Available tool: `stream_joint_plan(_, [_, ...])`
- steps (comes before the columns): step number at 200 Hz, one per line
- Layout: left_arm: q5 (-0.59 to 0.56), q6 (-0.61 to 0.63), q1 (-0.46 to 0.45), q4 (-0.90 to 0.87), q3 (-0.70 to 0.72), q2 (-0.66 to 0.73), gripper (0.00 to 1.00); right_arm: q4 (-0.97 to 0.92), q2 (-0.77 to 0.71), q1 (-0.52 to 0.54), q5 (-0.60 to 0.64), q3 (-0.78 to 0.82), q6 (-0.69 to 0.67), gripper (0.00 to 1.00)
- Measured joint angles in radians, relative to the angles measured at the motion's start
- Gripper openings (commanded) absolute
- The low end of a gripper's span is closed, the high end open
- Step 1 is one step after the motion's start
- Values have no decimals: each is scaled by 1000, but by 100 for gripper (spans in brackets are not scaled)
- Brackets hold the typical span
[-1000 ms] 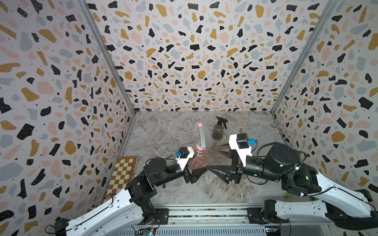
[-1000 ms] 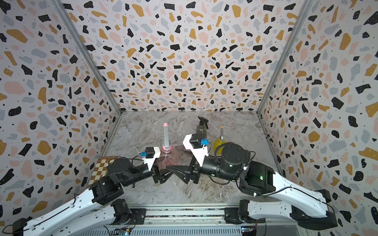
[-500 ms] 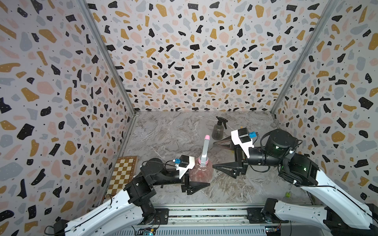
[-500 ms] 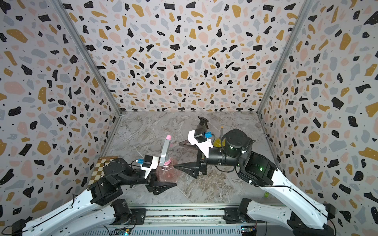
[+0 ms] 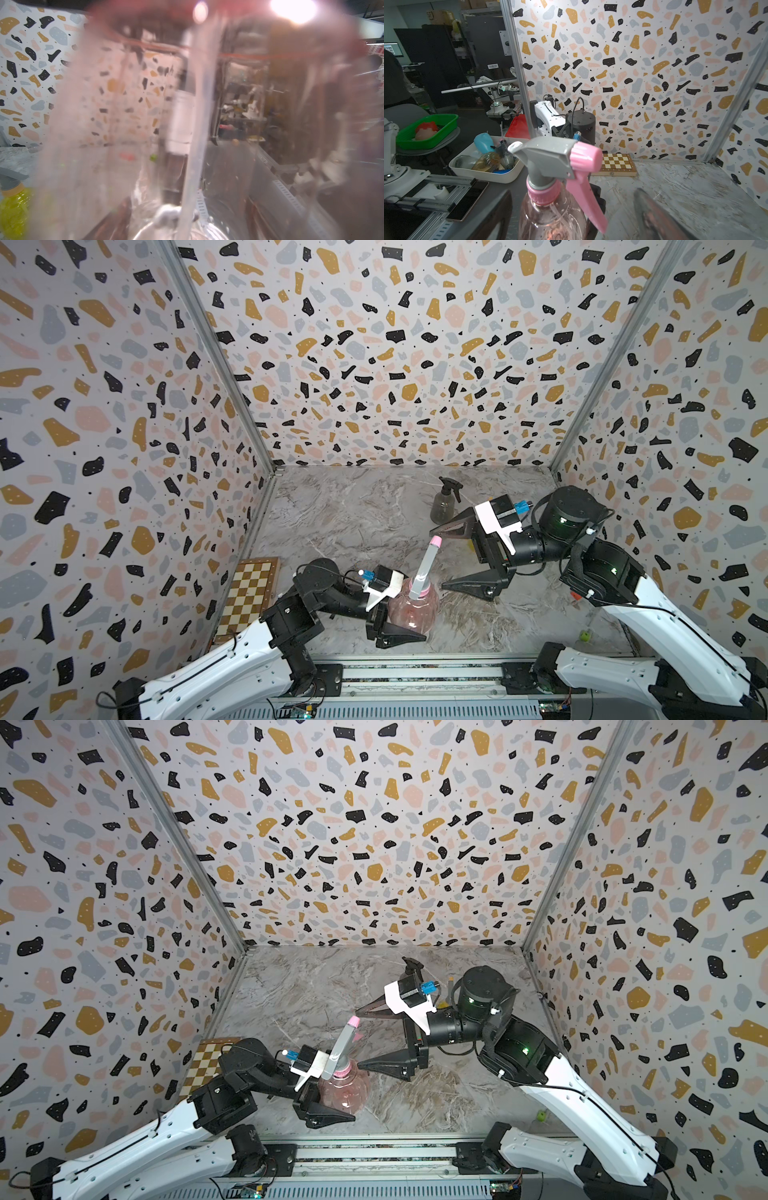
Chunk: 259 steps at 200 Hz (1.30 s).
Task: Attach spray nozzles to spray bottles
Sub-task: Screw the spray nozzle on the spray bottle.
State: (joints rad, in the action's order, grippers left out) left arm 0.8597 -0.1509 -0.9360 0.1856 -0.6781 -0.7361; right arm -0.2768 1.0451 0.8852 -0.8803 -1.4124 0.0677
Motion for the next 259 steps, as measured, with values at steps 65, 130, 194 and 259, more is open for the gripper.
stream_joint_plan(65, [-40,-1,0,2,0,-10,0,-39,20,36,-40,-3,-25,87])
stream_joint_plan(130, [-141,9,-3,-5,0,4,0,-79,-24,95,86,-4,-39,85])
stream_joint_plan(194, [-196,49,-14,5,-9,4,0,-43,-49,314,286,19,-19,85])
stream_joint_plan(259, [-295,62,-16,-11,-10,11,0,-41,-40,409,556,19,28,84])
